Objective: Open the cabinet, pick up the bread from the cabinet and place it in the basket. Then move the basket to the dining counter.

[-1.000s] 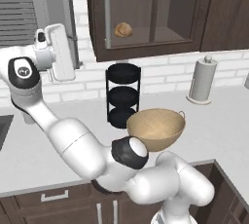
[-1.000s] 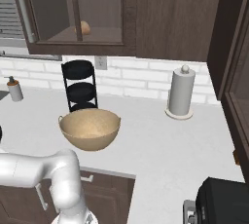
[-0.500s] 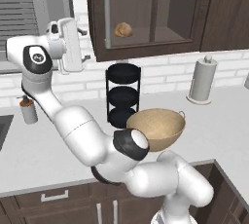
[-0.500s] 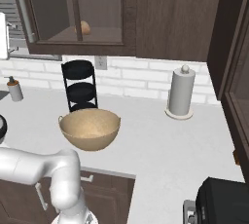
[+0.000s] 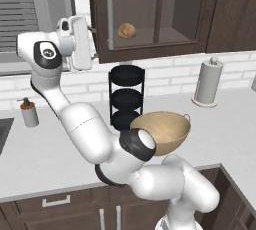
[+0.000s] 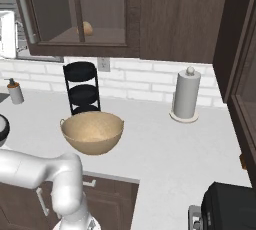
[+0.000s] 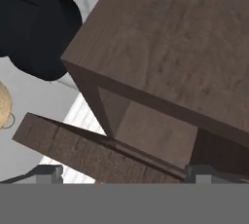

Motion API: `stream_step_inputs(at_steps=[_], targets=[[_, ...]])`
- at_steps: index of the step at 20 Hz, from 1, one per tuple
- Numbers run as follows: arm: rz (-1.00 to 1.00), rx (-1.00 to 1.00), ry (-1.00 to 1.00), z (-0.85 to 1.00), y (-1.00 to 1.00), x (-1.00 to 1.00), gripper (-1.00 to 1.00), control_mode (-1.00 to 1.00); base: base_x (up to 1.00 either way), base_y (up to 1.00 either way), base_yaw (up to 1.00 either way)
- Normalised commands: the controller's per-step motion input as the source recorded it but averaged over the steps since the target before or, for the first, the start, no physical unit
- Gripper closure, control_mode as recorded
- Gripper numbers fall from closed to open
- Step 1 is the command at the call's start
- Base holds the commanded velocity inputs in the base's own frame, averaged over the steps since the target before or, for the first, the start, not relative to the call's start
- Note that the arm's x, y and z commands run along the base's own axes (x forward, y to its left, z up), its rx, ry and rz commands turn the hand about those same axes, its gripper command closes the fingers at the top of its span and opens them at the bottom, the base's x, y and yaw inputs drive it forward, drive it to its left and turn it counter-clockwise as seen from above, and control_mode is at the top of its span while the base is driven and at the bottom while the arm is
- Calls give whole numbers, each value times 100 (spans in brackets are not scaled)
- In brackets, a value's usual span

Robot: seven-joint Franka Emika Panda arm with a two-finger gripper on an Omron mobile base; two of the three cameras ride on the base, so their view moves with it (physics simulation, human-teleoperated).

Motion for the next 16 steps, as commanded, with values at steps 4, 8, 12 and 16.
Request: stream_step_inputs(at_steps=[4,8,12,16], targets=[[-4,0,-2,0,-39,-10,-100,-100,0,0,0],[-7,0,-6,4,-46,-42,-100,-100,0,0,0],[-9,0,-8,8,-51,-65,-100,-100,0,0,0],[-10,3,-11,13,-67,-95,-100,-100,0,0,0]])
